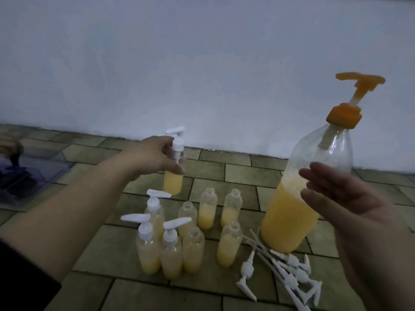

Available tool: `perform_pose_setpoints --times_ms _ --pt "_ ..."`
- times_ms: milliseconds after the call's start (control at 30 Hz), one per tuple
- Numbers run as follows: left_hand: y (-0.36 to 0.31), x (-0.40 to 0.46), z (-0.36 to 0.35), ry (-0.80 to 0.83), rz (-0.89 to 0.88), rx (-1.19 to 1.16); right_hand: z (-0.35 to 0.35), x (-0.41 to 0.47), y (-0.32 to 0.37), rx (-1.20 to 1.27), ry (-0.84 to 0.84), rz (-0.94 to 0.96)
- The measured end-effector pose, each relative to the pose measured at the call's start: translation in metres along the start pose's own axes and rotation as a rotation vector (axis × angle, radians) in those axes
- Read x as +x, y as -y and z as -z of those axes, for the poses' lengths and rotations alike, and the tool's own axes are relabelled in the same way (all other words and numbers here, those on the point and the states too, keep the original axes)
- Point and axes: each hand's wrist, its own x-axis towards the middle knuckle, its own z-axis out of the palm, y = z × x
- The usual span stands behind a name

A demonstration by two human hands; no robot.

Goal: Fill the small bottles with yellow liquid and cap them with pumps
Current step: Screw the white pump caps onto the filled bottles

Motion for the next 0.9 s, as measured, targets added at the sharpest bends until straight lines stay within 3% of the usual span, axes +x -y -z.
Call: perform_pose_setpoints --times_ms 200,333,500,600,700,800,833,900 --pt "0.017 0.012 -0.016 0.252 0.049 0.216 0.023 -0.021 -0.032 0.005 -0.03 -0.041" --pt "0.026 0.016 -0.021 0.368 0.081 0.502 0.03 -0.033 -0.048 -0.066 -0.034 -0.145" --pt "0.042 0.021 -0.014 0.422 0.089 0.478 0.029 -0.042 -0.054 -0.16 -0.029 -0.233" --pt "0.051 0.019 -0.006 0.524 0.126 0.264 0.029 -0.041 -0.063 -0.218 -0.04 -0.284" --pt "0.05 0.01 0.002 0.476 0.02 0.381 0.028 -0.044 -0.068 -0.231 -0.036 -0.318" --pt "0.049 -0.001 0.02 0.424 0.039 0.312 0.03 -0.045 -0.077 -0.305 -0.026 -0.262" --pt "0.048 -0.006 0.028 0.308 0.067 0.251 0.031 -0.045 -0.084 -0.364 -0.003 -0.217" --pt "0.039 -0.021 0.038 -0.136 0.011 0.137 0.027 -0.044 -0.095 -0.542 0.106 -0.023"
